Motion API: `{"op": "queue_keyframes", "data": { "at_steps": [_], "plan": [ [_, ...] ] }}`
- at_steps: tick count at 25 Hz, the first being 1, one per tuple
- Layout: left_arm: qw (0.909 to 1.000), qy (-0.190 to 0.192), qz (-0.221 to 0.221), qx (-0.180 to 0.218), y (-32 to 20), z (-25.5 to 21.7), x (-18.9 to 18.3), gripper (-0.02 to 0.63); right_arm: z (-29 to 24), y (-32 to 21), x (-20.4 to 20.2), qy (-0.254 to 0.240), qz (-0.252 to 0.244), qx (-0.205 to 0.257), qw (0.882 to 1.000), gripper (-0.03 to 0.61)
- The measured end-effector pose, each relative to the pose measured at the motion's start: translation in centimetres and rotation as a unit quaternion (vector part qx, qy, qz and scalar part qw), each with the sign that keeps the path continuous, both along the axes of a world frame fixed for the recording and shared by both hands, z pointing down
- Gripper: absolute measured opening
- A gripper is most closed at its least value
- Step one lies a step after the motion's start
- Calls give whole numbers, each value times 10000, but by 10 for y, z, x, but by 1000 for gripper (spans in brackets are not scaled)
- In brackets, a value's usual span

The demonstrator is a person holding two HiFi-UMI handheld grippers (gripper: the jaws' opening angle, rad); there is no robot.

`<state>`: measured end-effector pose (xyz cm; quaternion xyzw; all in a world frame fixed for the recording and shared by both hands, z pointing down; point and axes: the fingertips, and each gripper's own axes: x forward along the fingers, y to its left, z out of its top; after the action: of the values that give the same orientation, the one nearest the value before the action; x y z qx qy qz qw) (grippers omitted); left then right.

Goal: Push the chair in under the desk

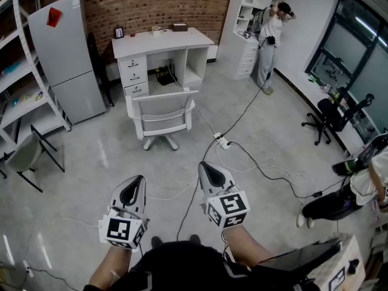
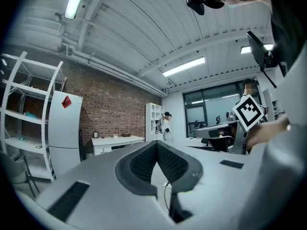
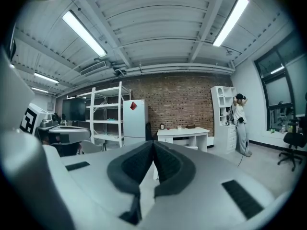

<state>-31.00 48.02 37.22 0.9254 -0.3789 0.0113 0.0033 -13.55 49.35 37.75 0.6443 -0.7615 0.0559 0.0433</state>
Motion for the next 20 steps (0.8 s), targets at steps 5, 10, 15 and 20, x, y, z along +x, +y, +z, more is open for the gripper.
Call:
{"op": "queue_keyframes", "data": {
  "at_steps": [5,10,15,20],
  "plan": [
    [9999,-55,73,-81,-2,2,-10,8,2,-2,-6,-62,99,-57,9999,8],
    [9994,97,325,-93,-5,2,-24,8,3,-6,-24,-52,152,-81,9998,8],
    [9975,173,675,-86,-5,5,-37,8,2,-8,-45,30,202,-60,9998,8],
    [9964,319,785,-27,-10,8,-50,8,6,-8,-62,125,189,-95,9997,8]
  ]
}}
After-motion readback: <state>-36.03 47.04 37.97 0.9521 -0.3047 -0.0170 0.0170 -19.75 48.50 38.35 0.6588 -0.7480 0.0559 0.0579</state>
